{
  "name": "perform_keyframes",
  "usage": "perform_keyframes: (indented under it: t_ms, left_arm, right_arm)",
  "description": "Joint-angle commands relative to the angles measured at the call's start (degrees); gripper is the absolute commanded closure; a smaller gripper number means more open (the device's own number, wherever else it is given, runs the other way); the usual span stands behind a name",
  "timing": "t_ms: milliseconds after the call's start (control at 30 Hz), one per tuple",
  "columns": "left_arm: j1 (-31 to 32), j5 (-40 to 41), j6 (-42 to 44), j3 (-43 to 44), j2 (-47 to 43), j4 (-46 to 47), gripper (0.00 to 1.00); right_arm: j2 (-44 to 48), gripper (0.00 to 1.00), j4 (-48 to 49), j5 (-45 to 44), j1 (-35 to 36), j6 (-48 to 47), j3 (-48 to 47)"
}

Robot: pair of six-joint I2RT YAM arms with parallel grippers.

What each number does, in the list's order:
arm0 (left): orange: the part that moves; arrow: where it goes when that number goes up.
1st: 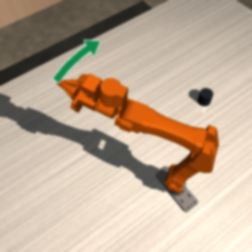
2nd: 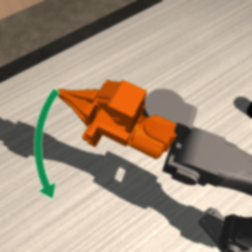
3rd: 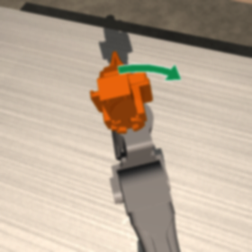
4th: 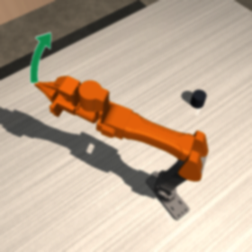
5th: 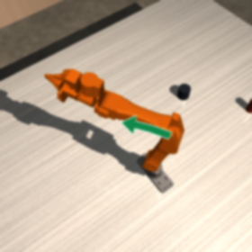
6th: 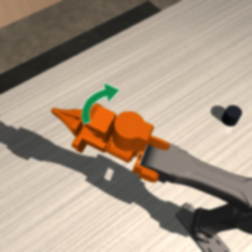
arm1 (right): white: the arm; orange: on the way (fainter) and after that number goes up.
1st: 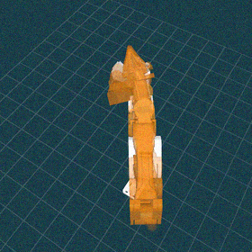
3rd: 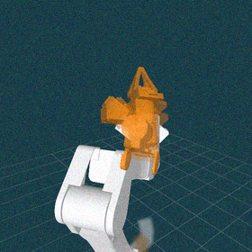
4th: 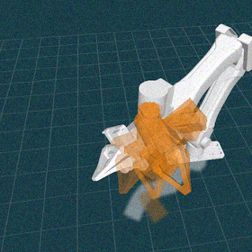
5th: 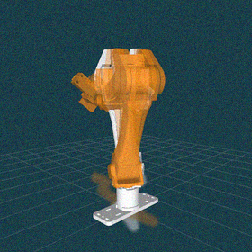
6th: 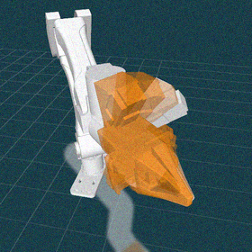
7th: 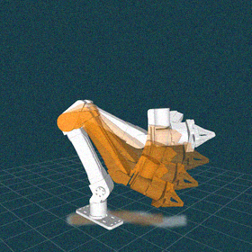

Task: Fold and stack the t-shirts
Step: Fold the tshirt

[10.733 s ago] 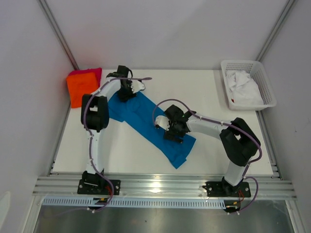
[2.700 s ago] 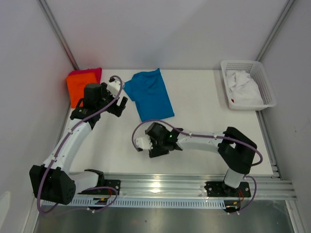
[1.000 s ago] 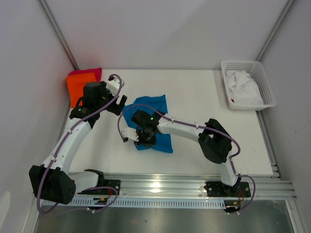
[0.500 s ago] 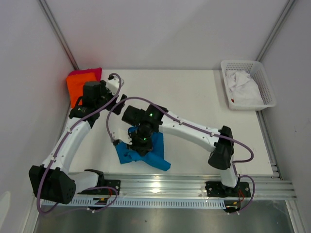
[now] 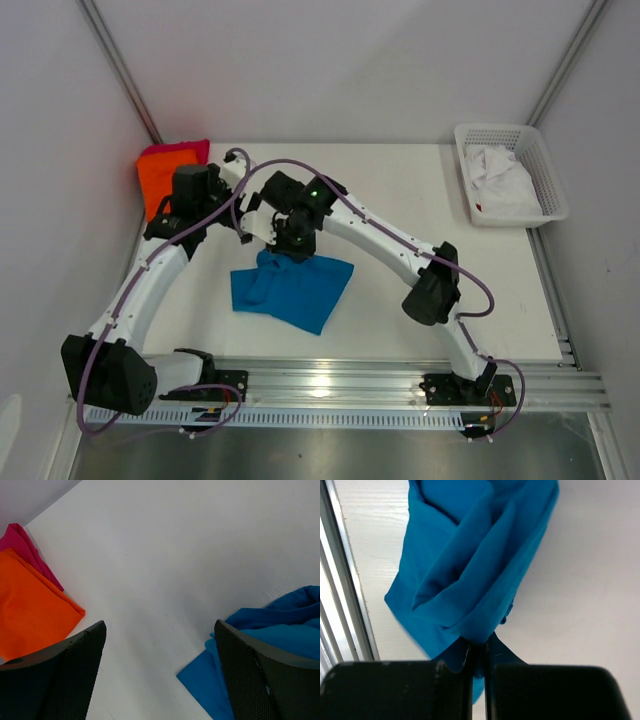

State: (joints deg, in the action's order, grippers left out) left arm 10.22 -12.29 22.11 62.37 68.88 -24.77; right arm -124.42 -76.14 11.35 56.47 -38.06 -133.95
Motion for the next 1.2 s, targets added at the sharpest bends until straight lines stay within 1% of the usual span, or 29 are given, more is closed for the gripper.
perform_keyframes:
  t_ms: [0, 133, 267, 400, 467, 600, 767, 967, 1033, 1167]
  left_arm:
    - [0.33, -0.54, 0.92, 1.62, 0.37, 0.60, 0.09]
    - [0.33, -0.71, 0.66, 1.70, 0.90, 0.69, 0.09]
    - [0.33, -1.24, 0.39, 2.32, 1.43, 0.61, 0.09]
    - [0.33, -1.15, 0.39, 2.76, 1.78, 0.34, 0.09]
    - [0.33, -0.98, 0.57, 2.76, 1.78, 0.34, 0.09]
    - [0.33, -0.54, 1.01, 2.58, 2.13, 0.25, 0.09]
    - [0.33, -1.41, 0.74, 2.93, 2.48, -0.18, 0.09]
    - [0.33, -2.03, 0.65, 3.20, 3.28, -0.71, 0.09]
    - [0.33, -1.86, 0.83, 3.11, 3.28, -0.80, 0.09]
    - [0.33, -1.86, 0.92, 2.24, 3.28, -0.36, 0.09]
  right_arm:
    - [0.06, 1.00, -2.79, 0.07, 0.93, -1.23, -2.72]
    - [-0.47, 1.00, -3.84, 3.93, 1.80, 0.35, -3.77]
    - [-1.26, 1.00, -4.11, 5.34, 3.03, 0.36, -2.99]
    - [-2.14, 1.00, -5.07, 6.57, 3.47, 0.36, -4.21]
    - [-2.14, 1.00, -6.47, 7.54, 3.56, 0.71, -5.35]
    - [-1.97, 1.00, -10.69, 12.28, 3.82, 1.68, -7.02]
    - [1.81, 1.00, -10.79, 21.41, 5.58, 2.20, 1.48]
    - [2.87, 1.00, -10.87, 34.41, 8.12, 1.77, 10.72]
    - [3.13, 1.00, -10.79, 36.54, 9.09, 1.68, 13.09]
    - [3.83, 1.00, -10.78, 39.97, 11.03, 2.38, 14.68]
